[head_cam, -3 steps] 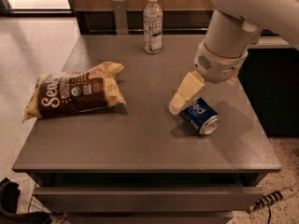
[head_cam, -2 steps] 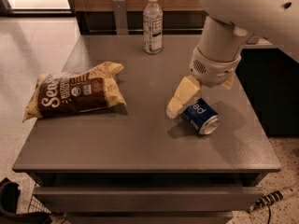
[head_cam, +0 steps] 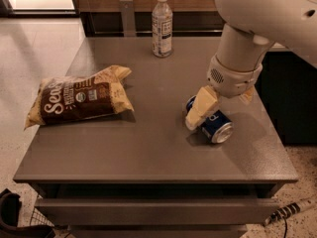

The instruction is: Place pepsi can upright

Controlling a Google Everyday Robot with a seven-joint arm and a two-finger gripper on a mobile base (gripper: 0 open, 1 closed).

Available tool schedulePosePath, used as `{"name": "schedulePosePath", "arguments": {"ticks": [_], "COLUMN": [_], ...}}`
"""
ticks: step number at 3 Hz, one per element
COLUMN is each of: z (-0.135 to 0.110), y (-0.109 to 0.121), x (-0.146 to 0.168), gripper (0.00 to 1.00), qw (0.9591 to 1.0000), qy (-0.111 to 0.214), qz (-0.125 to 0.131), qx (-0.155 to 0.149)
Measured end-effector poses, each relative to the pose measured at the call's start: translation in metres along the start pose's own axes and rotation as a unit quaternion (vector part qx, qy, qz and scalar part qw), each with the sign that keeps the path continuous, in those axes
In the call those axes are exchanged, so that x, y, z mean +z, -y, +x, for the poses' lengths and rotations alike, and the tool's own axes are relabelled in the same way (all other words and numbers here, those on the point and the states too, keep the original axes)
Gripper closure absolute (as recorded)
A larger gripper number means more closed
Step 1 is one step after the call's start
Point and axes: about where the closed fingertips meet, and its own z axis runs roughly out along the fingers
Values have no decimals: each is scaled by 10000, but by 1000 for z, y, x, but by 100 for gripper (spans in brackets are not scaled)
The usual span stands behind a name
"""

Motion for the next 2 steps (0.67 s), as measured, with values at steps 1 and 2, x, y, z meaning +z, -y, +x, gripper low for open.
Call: {"name": "schedulePosePath", "arguments": {"ticks": [1,2], "z": [-4,-11], "y": [2,1], "x": [0,0], "gripper": [36,60], "qw": [10000,9998], "qy": [55,156], "qz": [63,9], "qx": [-2,-128]}}
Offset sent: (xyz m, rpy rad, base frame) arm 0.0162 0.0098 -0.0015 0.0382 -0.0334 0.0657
